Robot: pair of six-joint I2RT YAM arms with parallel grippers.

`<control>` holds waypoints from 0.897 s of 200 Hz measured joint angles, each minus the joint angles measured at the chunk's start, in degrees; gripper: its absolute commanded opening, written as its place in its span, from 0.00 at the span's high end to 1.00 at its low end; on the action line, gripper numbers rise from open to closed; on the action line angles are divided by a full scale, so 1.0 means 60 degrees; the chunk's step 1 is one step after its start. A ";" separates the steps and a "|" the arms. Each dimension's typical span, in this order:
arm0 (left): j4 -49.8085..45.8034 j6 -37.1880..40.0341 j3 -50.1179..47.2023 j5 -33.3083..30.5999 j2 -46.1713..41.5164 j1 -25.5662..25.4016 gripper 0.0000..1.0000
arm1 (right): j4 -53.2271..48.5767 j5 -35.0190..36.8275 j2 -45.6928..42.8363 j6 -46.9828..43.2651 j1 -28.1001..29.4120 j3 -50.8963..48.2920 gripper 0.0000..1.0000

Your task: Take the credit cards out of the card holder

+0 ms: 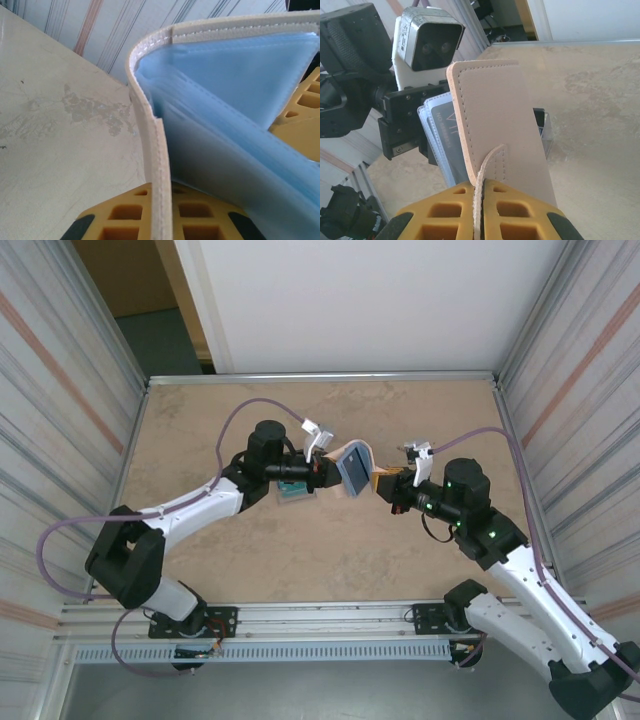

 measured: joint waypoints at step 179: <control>0.0131 -0.0175 0.0018 0.1005 0.0062 -0.0087 1.00 | -0.0036 0.0586 0.0080 -0.0259 0.0011 0.0157 0.73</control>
